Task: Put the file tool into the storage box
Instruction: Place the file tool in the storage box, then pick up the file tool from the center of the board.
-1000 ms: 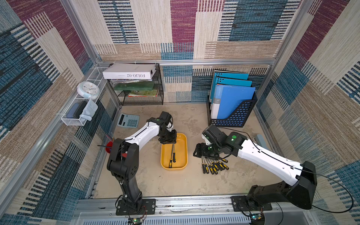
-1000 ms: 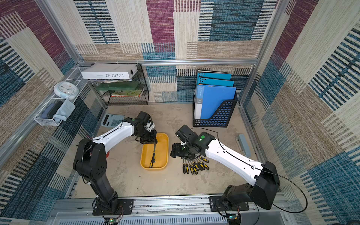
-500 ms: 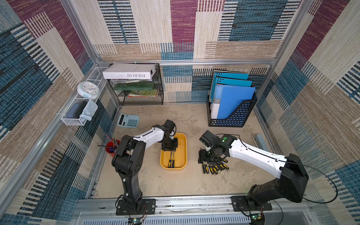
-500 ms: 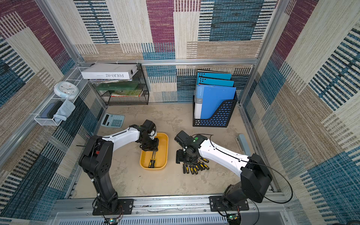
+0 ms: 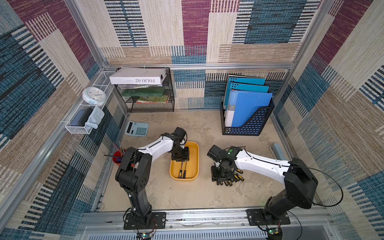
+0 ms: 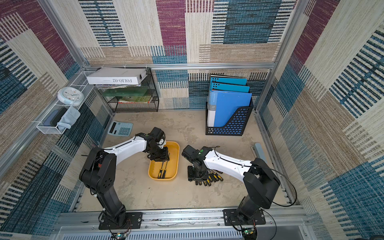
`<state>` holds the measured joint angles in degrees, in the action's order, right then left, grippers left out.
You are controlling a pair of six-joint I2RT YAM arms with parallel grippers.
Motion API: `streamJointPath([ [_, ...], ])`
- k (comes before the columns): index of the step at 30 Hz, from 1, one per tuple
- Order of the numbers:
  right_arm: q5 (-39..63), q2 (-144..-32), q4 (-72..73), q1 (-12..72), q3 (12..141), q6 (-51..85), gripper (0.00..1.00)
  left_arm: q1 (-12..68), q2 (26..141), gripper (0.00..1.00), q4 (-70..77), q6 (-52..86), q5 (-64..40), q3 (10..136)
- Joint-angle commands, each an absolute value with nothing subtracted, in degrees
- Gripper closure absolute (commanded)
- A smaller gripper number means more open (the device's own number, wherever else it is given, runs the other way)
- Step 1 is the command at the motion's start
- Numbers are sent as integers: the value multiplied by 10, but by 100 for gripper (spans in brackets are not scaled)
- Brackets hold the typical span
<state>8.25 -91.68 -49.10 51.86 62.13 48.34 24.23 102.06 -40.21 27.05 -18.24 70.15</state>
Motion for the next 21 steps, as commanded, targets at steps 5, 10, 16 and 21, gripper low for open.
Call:
streamJointPath([
  [5,74,-932,-490,521,610,492,55,242,956,68,-455,296,-220,743],
  [10,77,-950,-473,521,609,482,57,241,916,68,-476,308,-241,766],
  [16,70,-972,-469,521,608,475,62,241,886,68,-493,312,-241,776],
  [21,55,-991,-478,522,616,469,64,239,873,68,-496,316,-241,768],
])
